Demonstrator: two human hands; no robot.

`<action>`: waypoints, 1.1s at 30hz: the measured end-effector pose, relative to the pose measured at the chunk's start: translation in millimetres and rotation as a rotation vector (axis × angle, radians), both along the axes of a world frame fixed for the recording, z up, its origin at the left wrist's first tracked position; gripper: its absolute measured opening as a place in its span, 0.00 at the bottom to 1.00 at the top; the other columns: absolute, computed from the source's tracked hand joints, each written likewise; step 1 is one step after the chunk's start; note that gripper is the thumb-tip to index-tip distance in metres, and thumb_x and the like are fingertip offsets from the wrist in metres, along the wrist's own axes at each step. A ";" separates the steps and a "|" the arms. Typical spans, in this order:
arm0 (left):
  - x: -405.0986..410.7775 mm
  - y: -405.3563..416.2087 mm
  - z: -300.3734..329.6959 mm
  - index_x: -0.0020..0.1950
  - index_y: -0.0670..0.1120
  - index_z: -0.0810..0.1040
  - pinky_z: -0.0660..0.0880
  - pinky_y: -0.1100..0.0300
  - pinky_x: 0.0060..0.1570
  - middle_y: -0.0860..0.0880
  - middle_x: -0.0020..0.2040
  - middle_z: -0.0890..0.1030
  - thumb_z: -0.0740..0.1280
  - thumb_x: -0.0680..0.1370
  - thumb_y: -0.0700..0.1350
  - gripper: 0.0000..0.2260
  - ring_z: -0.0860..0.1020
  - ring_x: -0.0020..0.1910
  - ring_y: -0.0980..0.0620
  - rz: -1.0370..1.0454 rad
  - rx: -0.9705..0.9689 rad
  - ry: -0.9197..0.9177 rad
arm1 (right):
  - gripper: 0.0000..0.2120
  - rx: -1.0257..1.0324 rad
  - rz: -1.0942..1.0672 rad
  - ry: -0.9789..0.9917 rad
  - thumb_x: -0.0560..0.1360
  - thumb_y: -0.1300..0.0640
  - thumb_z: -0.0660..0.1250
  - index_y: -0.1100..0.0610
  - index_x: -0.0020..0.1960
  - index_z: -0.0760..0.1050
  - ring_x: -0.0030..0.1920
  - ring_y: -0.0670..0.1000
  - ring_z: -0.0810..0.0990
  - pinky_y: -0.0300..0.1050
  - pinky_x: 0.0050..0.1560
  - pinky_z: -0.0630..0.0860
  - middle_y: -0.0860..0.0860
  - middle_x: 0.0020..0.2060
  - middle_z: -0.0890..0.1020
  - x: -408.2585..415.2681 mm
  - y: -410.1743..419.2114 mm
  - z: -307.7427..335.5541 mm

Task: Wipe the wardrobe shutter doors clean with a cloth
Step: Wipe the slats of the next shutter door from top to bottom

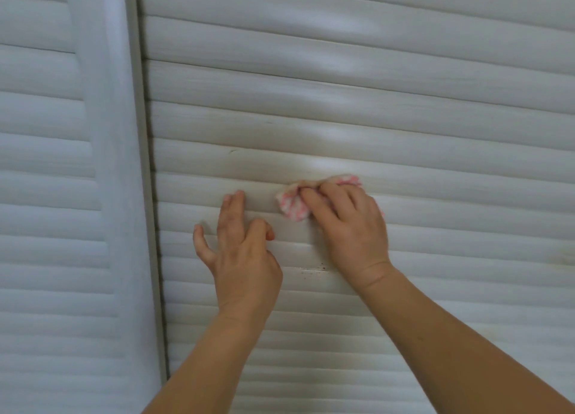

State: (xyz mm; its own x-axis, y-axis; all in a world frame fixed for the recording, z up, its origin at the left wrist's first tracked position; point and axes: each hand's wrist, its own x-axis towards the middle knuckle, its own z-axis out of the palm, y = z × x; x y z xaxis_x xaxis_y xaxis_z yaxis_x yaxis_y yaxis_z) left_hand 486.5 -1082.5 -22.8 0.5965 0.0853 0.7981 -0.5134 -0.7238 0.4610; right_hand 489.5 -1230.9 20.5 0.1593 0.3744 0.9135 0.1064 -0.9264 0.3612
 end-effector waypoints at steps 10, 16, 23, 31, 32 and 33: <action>-2.2 -5.4 6.2 0.35 0.48 0.72 0.50 0.36 0.66 0.46 0.69 0.70 0.68 0.63 0.27 0.16 0.63 0.71 0.39 0.082 0.072 -0.022 | 0.15 0.577 -0.124 0.000 0.73 0.62 0.59 0.62 0.53 0.81 0.47 0.66 0.77 0.47 0.54 0.66 0.60 0.46 0.81 -35.2 -101.5 -16.4; -0.3 4.1 4.1 0.33 0.49 0.68 0.47 0.38 0.66 0.46 0.69 0.71 0.62 0.65 0.29 0.15 0.65 0.70 0.41 0.067 0.106 -0.070 | 0.13 0.337 -0.003 -0.051 0.69 0.64 0.64 0.60 0.51 0.82 0.45 0.60 0.75 0.50 0.45 0.66 0.59 0.46 0.81 -4.3 -9.4 -12.1; -3.1 22.6 6.2 0.32 0.48 0.70 0.46 0.37 0.66 0.45 0.69 0.71 0.57 0.64 0.32 0.11 0.67 0.69 0.44 0.049 0.241 -0.058 | 0.15 0.073 0.093 0.012 0.73 0.63 0.60 0.57 0.56 0.81 0.48 0.57 0.71 0.50 0.42 0.69 0.57 0.50 0.82 7.2 20.2 -8.7; -7.6 -18.1 2.5 0.34 0.49 0.69 0.35 0.43 0.69 0.46 0.76 0.57 0.62 0.68 0.26 0.17 0.49 0.76 0.47 0.044 0.014 0.083 | 0.16 0.332 -0.141 0.063 0.73 0.64 0.66 0.54 0.59 0.76 0.46 0.64 0.77 0.51 0.47 0.68 0.59 0.52 0.80 -37.6 -126.1 -19.4; -7.3 -19.4 1.8 0.34 0.49 0.69 0.35 0.43 0.69 0.46 0.76 0.57 0.62 0.68 0.26 0.17 0.49 0.76 0.47 0.050 -0.008 0.083 | 0.15 0.394 -0.160 0.041 0.73 0.64 0.65 0.55 0.59 0.75 0.47 0.65 0.77 0.51 0.50 0.66 0.60 0.53 0.79 -41.9 -144.4 -22.1; -6.4 -21.9 0.8 0.34 0.49 0.70 0.35 0.44 0.69 0.45 0.76 0.57 0.63 0.68 0.26 0.17 0.49 0.76 0.47 0.045 -0.027 0.073 | 0.14 0.470 -0.186 0.011 0.74 0.63 0.63 0.56 0.59 0.75 0.50 0.66 0.76 0.49 0.53 0.65 0.60 0.54 0.78 -50.9 -154.2 -23.0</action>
State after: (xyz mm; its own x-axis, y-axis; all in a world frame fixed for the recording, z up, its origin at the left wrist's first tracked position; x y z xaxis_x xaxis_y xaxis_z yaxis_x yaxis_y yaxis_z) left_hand 480.0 -1104.3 -22.0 0.6482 0.1340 0.7496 -0.4446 -0.7326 0.5155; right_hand 438.5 -1385.1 -2.6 0.1950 -0.1121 0.9744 -0.0742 -0.9923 -0.0993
